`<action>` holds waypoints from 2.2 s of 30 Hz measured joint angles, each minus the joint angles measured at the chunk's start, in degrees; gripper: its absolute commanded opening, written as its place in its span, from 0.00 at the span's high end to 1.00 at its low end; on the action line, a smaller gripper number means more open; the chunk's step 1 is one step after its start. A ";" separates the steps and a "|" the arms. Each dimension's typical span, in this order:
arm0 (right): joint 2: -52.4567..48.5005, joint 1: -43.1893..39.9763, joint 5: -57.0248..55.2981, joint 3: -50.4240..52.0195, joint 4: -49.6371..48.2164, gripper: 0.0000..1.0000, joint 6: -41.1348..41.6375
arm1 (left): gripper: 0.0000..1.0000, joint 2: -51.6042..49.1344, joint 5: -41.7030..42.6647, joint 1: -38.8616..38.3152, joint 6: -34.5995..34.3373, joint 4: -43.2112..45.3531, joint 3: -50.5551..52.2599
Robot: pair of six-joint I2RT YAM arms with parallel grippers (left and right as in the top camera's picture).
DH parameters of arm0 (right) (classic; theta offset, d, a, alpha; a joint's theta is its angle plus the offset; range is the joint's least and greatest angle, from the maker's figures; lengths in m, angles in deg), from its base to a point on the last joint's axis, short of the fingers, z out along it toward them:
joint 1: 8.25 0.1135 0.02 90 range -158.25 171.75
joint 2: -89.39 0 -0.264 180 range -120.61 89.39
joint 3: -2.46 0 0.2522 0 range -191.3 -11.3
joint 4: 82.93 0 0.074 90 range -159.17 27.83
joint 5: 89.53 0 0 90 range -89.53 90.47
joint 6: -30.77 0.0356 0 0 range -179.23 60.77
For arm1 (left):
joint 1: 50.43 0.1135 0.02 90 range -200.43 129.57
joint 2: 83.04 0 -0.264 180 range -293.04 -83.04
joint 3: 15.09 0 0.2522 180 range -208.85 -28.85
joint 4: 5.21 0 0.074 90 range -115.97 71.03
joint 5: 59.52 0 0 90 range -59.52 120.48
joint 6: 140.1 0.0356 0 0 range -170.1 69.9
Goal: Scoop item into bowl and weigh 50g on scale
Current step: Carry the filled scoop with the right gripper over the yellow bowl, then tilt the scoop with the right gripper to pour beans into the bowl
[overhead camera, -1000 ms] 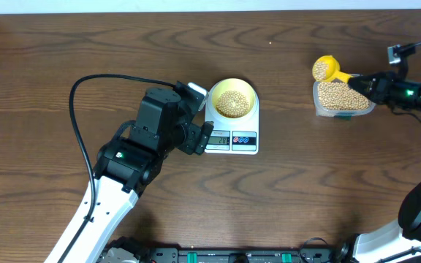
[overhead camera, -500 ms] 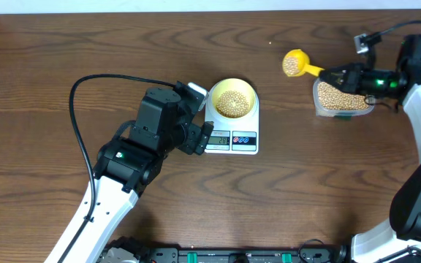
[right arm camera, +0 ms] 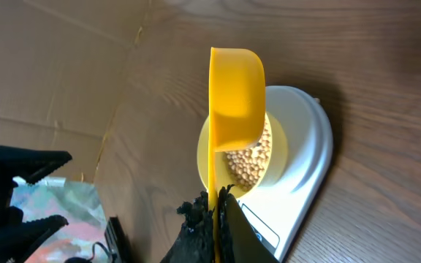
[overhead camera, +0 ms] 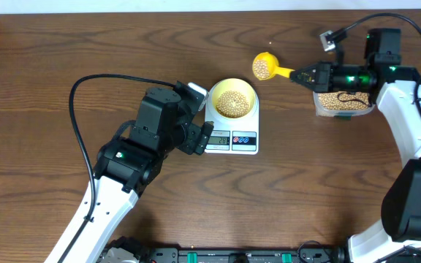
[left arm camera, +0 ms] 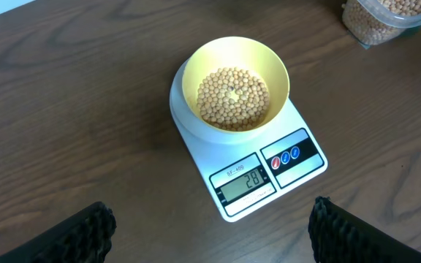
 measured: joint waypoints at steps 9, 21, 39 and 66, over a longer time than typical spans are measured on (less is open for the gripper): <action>0.00 3.13 -0.02 0.02 -2.40 0.99 -0.07 | 0.13 0.00 0.00 0.00 0.00 0.00 0.00; 0.00 6.25 -0.81 0.02 -2.40 0.99 -8.44 | 0.14 0.00 0.00 0.00 0.00 0.00 0.00; 0.00 6.86 -5.22 0.02 -2.43 0.99 -23.23 | 0.13 0.00 0.00 0.00 0.00 0.00 0.00; -0.02 8.59 -8.33 0.02 -1.75 0.99 -41.24 | 0.14 0.00 0.00 0.00 0.00 0.00 0.00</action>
